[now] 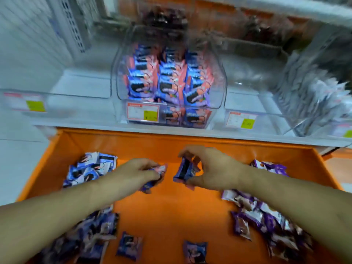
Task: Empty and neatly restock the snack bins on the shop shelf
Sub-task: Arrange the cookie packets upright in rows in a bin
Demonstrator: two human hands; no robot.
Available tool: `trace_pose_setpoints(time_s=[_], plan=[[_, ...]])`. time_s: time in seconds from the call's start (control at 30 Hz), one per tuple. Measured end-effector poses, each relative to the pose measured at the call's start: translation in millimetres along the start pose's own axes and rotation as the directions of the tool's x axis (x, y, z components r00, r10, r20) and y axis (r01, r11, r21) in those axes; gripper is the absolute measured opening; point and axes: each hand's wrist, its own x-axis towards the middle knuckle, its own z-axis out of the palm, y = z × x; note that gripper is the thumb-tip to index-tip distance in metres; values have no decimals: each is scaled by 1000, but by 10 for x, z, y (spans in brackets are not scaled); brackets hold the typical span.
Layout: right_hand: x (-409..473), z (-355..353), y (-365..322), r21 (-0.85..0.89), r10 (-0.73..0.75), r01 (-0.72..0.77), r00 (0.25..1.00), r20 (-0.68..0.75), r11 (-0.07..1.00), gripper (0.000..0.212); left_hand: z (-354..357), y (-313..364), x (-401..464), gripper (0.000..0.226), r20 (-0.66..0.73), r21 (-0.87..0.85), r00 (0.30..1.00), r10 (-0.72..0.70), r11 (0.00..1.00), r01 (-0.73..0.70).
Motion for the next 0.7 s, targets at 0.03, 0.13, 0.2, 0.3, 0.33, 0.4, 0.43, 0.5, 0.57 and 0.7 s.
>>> trace_pose_setpoints(time_s=[0.03, 0.13, 0.2, 0.3, 0.33, 0.4, 0.43, 0.5, 0.57, 0.7], plan=[[-27, -112, -191, 62, 3, 1, 998, -58, 998, 67, -75, 175, -147, 16, -49, -140, 999, 0, 990, -7], [-128, -417, -731, 293, 8, 61, 973, -229, 954, 69, -260, 639, -571, 26, -115, -460, 993, 25, 884, -76], [-237, -557, -1059, 441, 38, 118, 943, -329, 890, 63, -366, 887, -841, 39, -145, -582, 987, 69, 801, -141], [-371, -617, -1349, 565, 39, 203, 922, -386, 800, 48, -424, 1094, -1101, 35, -226, -676, 968, 107, 699, -235], [-398, -605, -1408, 598, 49, 220, 915, -400, 771, 45, -425, 1118, -1150, 34, -246, -688, 963, 114, 679, -256], [-424, -545, -1514, 632, 65, 230, 911, -408, 740, 41, -397, 1137, -1197, 30, -271, -687, 953, 136, 666, -290], [-430, -510, -1560, 626, 66, 227, 910, -408, 746, 40, -385, 1141, -1216, 28, -265, -676, 953, 150, 676, -294], [-405, -427, -1621, 582, 40, 212, 920, -389, 785, 43, -378, 1100, -1218, 17, -287, -592, 942, 174, 741, -317], [-349, -379, -1627, 515, 12, 194, 929, -369, 835, 50, -400, 1054, -1194, 25, -329, -481, 929, 172, 816, -321], [-203, -503, -1594, 571, 81, 236, 877, -474, 786, 30, -510, 1101, -1117, 31, -333, -475, 929, 161, 823, -312]])
